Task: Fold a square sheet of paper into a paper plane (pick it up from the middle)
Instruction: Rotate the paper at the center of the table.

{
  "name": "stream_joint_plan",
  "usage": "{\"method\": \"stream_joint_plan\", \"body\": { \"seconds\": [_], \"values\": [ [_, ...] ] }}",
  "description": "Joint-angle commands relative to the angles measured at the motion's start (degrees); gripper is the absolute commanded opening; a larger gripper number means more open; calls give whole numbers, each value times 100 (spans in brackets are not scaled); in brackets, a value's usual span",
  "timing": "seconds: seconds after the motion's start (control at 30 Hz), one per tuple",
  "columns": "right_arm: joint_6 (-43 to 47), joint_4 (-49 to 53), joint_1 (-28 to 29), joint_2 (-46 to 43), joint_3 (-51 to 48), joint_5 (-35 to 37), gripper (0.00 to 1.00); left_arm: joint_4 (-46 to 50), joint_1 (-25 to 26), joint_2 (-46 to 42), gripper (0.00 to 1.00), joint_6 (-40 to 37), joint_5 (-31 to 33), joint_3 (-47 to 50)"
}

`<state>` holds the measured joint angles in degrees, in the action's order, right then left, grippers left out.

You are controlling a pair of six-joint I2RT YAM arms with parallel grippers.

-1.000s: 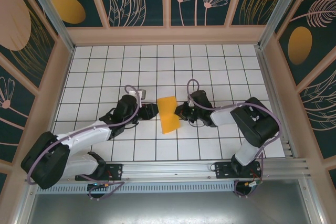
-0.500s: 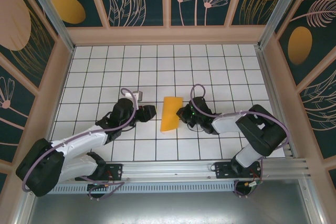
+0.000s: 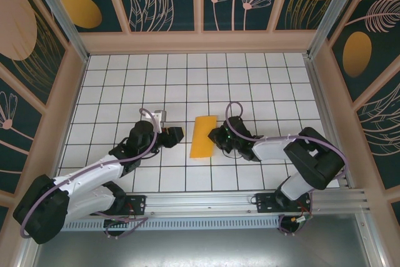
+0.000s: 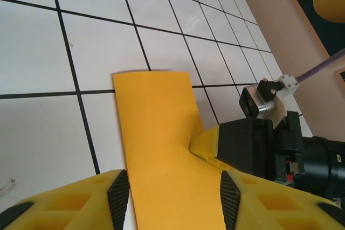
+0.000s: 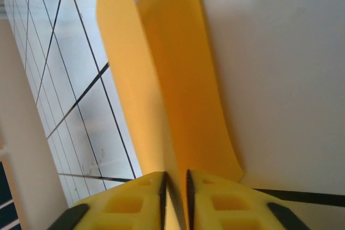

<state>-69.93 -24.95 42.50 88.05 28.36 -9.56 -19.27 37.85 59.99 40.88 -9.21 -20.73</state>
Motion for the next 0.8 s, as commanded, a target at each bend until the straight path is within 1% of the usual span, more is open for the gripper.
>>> {"method": "stream_joint_plan", "body": {
  "seconds": [0.0, 0.13, 0.33, 0.43, 0.5, 0.6, 0.77],
  "values": [
    [770, 88, -222, 16, 278, -655, 26, -116, 30, -8, 51, -89, -133, 10],
    [1331, 73, -566, 278, 517, -1511, 28, -70, 30, 181, 52, -85, -151, -134],
    [1985, 277, -964, 344, 583, -2025, 33, -104, 36, 569, 53, -80, -378, -321],
    [2190, 137, -1083, 500, 632, -2489, 33, -70, 110, 792, 53, -208, -433, -430],
    [2238, 164, -1271, 559, 684, -2524, 31, 72, 212, 934, 54, -317, -404, -553],
    [2264, 76, -1330, 701, 729, -2681, 30, 425, 518, 1045, 56, -548, -63, -693],
    [2113, -147, -1341, 1015, 799, -2841, 19, 987, 1209, 1157, 58, -896, 864, -898]
  ]
}}
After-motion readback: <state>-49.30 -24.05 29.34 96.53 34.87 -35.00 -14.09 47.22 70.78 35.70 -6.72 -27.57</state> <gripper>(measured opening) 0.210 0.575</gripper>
